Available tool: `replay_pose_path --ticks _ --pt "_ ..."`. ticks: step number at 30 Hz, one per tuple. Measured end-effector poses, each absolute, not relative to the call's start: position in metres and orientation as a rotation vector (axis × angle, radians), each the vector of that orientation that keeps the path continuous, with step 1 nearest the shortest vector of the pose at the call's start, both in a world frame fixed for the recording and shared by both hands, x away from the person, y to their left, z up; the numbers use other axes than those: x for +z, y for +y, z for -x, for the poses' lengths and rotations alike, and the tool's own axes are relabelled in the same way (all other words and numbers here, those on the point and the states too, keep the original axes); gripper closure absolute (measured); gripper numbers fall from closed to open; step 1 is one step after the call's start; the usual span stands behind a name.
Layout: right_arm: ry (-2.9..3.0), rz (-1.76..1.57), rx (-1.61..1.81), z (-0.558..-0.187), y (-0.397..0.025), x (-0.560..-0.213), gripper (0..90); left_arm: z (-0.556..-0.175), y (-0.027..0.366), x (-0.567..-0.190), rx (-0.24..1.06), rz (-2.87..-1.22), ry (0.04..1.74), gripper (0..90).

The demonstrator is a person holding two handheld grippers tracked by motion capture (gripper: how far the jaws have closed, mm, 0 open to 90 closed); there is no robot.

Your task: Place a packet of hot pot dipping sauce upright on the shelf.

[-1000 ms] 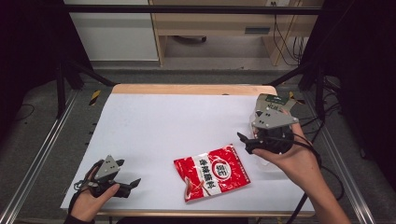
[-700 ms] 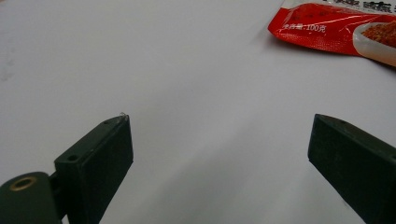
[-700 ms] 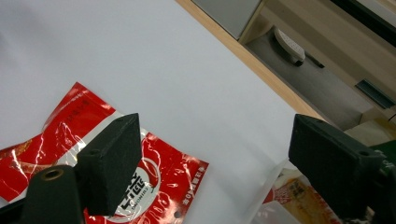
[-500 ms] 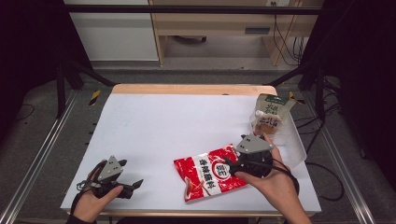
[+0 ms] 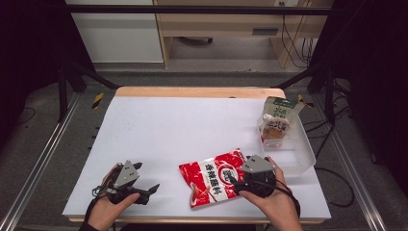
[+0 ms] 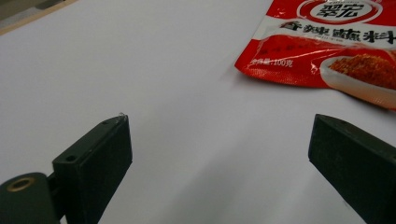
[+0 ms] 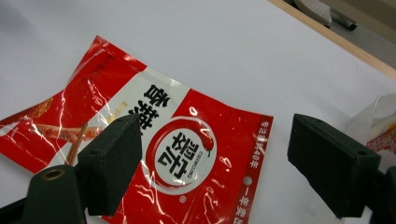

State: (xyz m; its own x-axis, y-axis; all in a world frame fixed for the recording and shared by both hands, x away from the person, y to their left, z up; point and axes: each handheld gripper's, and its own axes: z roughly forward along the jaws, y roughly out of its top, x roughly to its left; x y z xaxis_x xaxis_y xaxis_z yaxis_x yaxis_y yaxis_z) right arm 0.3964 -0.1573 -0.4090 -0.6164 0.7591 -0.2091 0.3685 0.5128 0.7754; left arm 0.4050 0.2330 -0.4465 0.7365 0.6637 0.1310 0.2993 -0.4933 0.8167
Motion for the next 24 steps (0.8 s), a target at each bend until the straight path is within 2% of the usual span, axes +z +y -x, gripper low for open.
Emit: replay_pose_path --ticks 17,24 --pt "2.221 -1.013 0.977 -0.377 -0.168 -0.44 11.4 -0.429 0.205 -0.435 0.544 -2.108 0.663 6.6" --pt "2.222 -1.086 0.98 -0.373 -0.176 -0.453 12.0 -0.419 0.204 -0.443 0.56 -2.118 0.664 7.1"
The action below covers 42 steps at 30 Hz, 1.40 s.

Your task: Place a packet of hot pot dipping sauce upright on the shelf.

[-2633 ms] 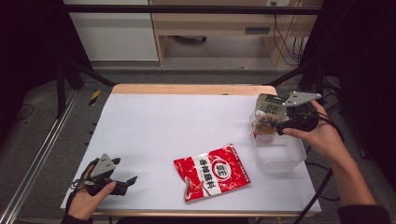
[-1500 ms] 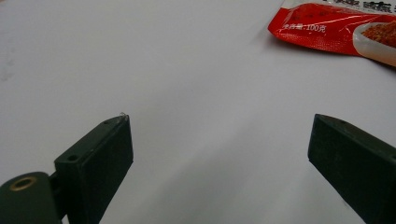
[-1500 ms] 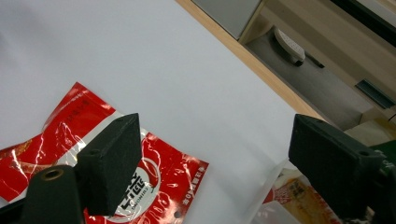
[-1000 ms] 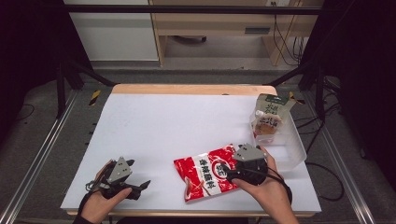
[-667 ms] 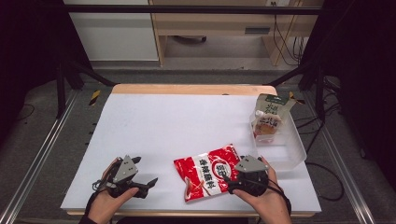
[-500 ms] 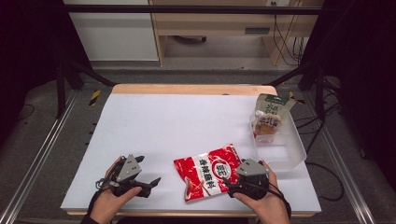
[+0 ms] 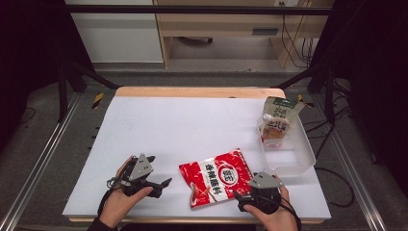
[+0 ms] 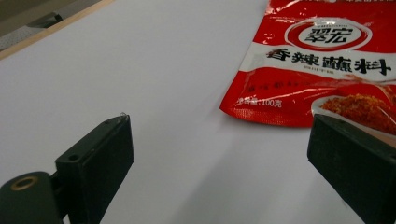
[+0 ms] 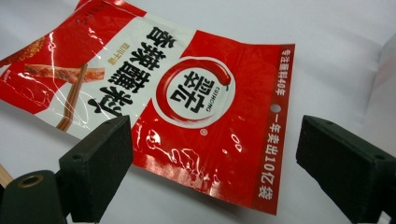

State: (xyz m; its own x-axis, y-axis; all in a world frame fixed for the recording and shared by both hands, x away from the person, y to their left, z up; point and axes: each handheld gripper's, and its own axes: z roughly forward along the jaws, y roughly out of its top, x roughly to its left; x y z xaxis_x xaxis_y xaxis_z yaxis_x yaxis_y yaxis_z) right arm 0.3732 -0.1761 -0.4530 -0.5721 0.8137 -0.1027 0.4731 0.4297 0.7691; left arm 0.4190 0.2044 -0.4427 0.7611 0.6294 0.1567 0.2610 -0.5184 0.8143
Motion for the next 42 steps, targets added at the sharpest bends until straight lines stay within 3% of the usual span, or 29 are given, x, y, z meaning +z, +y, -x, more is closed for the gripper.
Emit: replay_pose_path --ticks 24,42 --pt "2.271 -1.28 1.0 -0.388 -0.19 -0.476 14.5 -0.417 0.209 -0.453 0.541 -2.153 0.679 7.1" --pt "2.214 -1.271 1.142 -0.38 -0.18 -0.46 20.4 -0.417 0.208 -0.454 0.533 -2.164 0.672 7.0"
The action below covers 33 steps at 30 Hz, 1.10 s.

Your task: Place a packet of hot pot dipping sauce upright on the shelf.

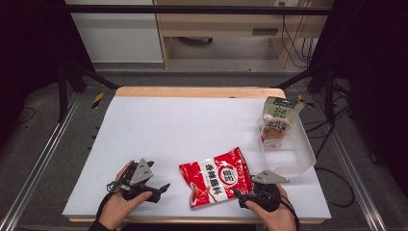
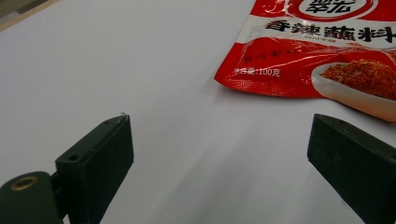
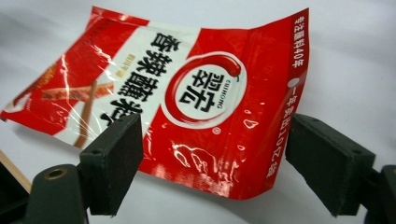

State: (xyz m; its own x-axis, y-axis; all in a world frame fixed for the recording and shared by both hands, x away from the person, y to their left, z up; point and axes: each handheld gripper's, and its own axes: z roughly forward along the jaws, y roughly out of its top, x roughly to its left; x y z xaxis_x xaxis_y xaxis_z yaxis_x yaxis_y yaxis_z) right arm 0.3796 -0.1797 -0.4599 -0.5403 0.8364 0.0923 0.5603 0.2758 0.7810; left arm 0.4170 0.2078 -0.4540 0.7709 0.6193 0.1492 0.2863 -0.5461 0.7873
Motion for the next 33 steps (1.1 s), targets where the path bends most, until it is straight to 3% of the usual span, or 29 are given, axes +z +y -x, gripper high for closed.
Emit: replay_pose_path --ticks 10,25,33 --pt "2.233 -1.31 1.12 -0.376 -0.18 -0.461 29.5 -0.417 0.208 -0.455 0.532 -2.169 0.671 7.0" --pt "2.192 -1.391 1.122 -0.386 -0.182 -0.465 30.6 -0.417 0.205 -0.456 0.529 -2.179 0.663 7.0" --pt "2.22 -1.417 1.037 -0.395 -0.181 -0.469 50.5 -0.417 0.205 -0.456 0.527 -2.181 0.66 7.1"
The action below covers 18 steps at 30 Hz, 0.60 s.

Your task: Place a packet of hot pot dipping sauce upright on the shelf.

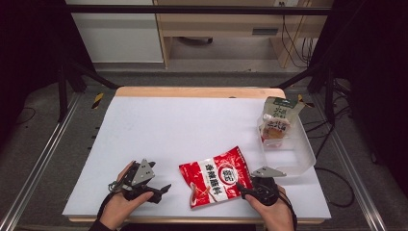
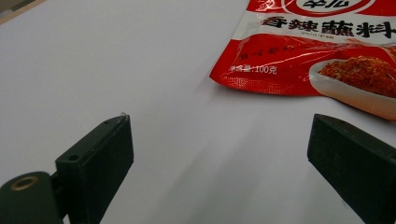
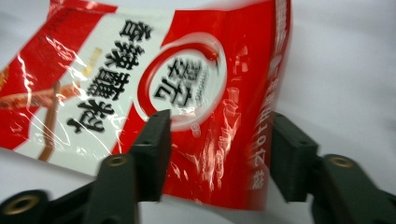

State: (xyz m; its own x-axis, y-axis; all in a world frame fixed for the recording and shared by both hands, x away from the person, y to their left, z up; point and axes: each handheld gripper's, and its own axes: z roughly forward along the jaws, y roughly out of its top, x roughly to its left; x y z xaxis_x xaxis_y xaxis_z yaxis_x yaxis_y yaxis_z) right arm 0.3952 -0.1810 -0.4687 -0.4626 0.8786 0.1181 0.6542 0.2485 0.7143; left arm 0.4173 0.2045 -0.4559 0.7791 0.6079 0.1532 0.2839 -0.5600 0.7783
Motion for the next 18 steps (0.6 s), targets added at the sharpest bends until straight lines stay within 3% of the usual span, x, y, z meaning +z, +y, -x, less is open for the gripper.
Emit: replay_pose_path --ticks 6,12,18 --pt "2.237 -1.41 0.99 -0.395 -0.18 -0.471 66.3 -0.418 0.203 -0.456 0.528 -2.18 0.662 7.2" --pt "2.225 -1.374 0.995 -0.4 -0.181 -0.463 88.9 -0.418 0.204 -0.456 0.523 -2.186 0.656 7.4" --pt "2.244 -1.247 0.985 -0.405 -0.174 -0.446 90.0 -0.42 0.207 -0.451 0.526 -2.186 0.645 7.6"
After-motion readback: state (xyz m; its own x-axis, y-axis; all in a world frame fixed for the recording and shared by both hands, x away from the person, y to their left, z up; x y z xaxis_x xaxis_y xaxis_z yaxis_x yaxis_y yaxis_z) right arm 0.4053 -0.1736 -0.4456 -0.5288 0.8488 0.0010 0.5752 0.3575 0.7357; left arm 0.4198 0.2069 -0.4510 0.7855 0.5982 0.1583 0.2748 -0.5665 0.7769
